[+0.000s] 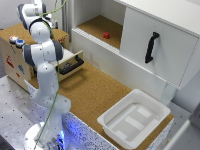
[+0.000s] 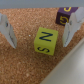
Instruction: Rotate left the yellow block
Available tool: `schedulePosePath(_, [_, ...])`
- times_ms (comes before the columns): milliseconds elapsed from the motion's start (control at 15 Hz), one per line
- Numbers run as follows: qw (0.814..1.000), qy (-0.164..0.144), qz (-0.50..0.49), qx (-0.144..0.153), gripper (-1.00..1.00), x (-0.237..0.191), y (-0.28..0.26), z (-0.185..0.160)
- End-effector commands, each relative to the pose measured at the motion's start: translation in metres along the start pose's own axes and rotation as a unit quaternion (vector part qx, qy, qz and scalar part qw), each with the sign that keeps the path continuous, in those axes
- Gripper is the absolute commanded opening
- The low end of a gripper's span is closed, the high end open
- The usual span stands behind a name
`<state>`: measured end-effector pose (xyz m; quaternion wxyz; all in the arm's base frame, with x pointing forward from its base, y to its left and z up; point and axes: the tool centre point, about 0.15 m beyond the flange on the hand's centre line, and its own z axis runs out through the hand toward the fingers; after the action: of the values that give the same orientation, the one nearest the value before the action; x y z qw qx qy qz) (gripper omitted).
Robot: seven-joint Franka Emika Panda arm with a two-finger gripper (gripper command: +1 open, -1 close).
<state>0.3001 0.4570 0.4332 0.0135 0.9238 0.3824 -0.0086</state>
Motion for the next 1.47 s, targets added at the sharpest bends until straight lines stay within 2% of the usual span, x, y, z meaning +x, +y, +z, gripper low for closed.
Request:
schedulePosePath(0, [0.999,-0.035,0.036,0.000,-1.00,0.020,0.004,-0.005])
schedulePosePath(267, [0.998,-0.035,0.043,-0.014,-1.00,0.016,0.007,-0.008])
schedulePosePath(867, [0.999,-0.022,0.042,-0.016,-1.00,0.011,0.013,-0.023])
schedulePosePath(1133, [0.999,0.008,-0.028,-0.017,-1.00,0.014,0.009,-0.045])
schedulePosePath(1200, [0.998,0.007,-0.052,-0.020,-1.00,0.016,0.009,-0.047])
schedulePosePath(1400, [0.993,0.007,-0.119,-0.001,-1.00,0.019,0.014,-0.045])
